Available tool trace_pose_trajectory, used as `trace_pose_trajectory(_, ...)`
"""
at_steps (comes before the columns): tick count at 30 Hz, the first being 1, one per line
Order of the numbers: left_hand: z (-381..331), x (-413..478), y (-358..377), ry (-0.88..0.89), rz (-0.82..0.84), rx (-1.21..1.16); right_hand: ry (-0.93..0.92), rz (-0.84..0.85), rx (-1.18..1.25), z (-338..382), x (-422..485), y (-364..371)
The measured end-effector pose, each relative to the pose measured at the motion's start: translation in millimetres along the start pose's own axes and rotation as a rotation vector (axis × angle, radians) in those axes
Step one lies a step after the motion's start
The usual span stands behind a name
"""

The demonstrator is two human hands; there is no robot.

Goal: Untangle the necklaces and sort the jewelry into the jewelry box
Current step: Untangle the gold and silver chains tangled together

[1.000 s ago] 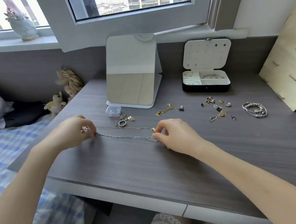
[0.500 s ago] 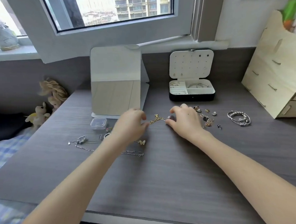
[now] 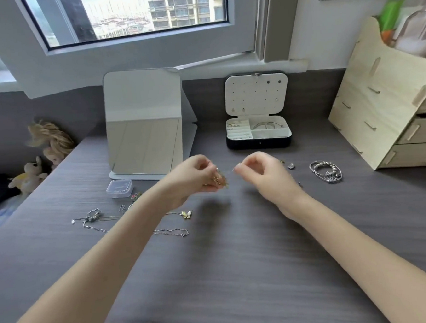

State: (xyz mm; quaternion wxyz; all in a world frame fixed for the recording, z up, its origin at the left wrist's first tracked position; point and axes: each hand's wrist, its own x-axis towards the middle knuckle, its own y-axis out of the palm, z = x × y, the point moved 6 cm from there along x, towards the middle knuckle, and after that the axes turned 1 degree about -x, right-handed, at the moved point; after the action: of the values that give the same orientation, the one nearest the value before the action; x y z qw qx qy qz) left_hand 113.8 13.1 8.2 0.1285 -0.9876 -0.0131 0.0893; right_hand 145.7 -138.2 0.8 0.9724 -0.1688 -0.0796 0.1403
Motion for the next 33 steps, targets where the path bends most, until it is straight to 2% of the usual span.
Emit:
trace_pose_trajectory(2,-13,-11,12,0.002,0.133,-0.263,0.081,0.085,0.364,1,-12,-10)
trace_pose_trajectory(4,-27,-21,26,0.02,0.229,-0.369,0.153,0.167,0.641,3,-25,-18)
trace_pose_trajectory(7,-41,-32,50,0.032,0.324,-0.322,0.244,0.239,0.821,2,-46,-27)
trace_pose_trajectory(9,-44,-40,64,0.025,0.376,-0.269,0.283,0.228,0.839,-3,-61,-35)
trace_pose_trajectory(15,-28,-64,93,-0.078,0.506,-0.052,0.335,0.169,0.623,-17,-109,-75)
trace_pose_trajectory(20,-2,-66,102,-0.119,0.478,0.256,0.337,0.24,0.118,-26,-131,-83)
trace_pose_trajectory(27,16,-56,90,-0.177,0.388,0.372,0.268,0.194,-0.009,-25,-120,-74)
trace_pose_trajectory(33,16,-56,81,-0.132,0.441,0.461,0.126,0.117,-0.267,-23,-93,-71)
